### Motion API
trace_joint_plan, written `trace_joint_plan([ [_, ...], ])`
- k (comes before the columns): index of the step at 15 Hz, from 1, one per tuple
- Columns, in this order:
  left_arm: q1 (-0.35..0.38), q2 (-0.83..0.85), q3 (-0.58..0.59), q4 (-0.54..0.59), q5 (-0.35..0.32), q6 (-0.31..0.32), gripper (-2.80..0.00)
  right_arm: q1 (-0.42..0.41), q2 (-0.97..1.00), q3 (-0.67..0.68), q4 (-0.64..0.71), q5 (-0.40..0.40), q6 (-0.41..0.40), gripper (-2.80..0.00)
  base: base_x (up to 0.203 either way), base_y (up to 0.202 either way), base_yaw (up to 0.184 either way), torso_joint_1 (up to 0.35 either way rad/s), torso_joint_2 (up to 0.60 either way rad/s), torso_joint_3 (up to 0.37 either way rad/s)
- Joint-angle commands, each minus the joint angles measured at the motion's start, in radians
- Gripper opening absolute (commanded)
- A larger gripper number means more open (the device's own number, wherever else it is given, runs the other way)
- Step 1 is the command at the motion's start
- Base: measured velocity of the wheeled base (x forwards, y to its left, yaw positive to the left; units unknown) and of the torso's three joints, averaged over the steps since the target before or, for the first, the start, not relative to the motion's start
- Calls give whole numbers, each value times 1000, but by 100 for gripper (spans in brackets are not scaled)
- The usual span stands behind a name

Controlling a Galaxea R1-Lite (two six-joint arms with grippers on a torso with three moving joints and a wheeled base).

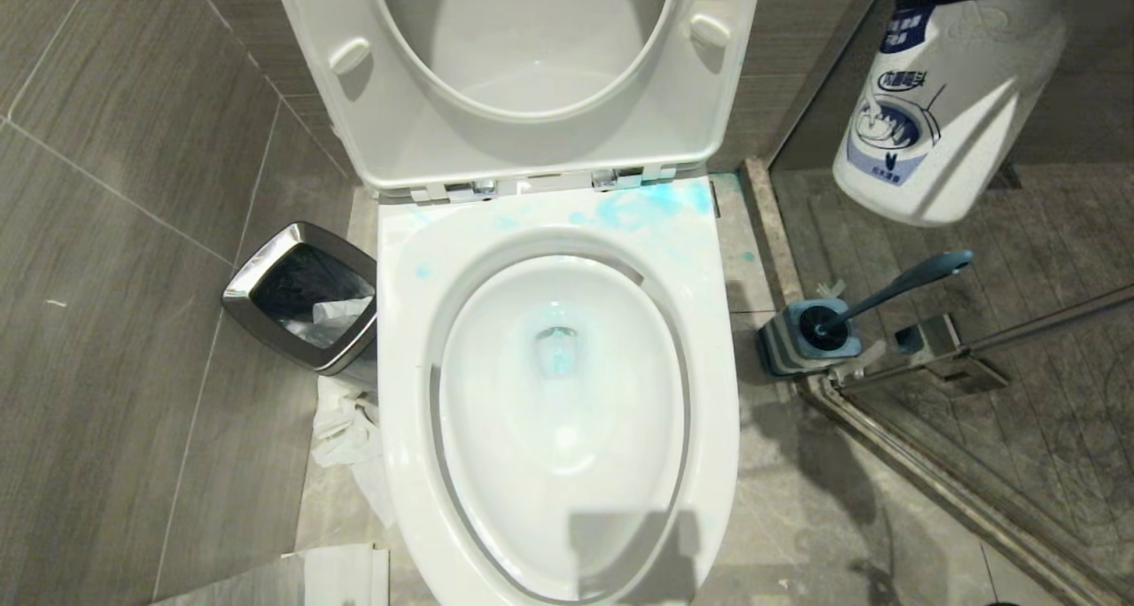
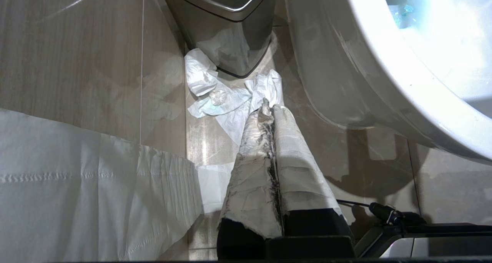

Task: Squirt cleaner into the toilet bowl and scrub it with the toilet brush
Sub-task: Place the cleaning agent on the floor

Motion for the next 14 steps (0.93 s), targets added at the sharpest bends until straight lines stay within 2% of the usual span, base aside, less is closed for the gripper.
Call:
trace_joint_plan([
  [1, 0, 1, 0, 0, 0, 0, -280, -57, -42, 72, 0, 0, 46, -280, 0, 0, 0, 0, 0, 0],
  [3, 0, 1, 0, 0, 0, -2, -280, -58, -65, 194, -54, 3, 46, -280, 0, 0, 0, 0, 0, 0],
  [7, 0, 1, 0, 0, 0, 0, -280, -60, -81, 467, -295, 5, 19, -280, 0, 0, 0, 0, 0, 0],
  [9, 0, 1, 0, 0, 0, 0, -280, -61, -69, 557, -398, 6, -7, -280, 0, 0, 0, 0, 0, 0],
  [12, 0, 1, 0, 0, 0, 0, -280, -63, -48, 707, -599, 3, -52, -280, 0, 0, 0, 0, 0, 0],
  [14, 0, 1, 0, 0, 0, 0, -280, -79, -20, 821, -798, 3, -86, -280, 0, 0, 0, 0, 0, 0],
])
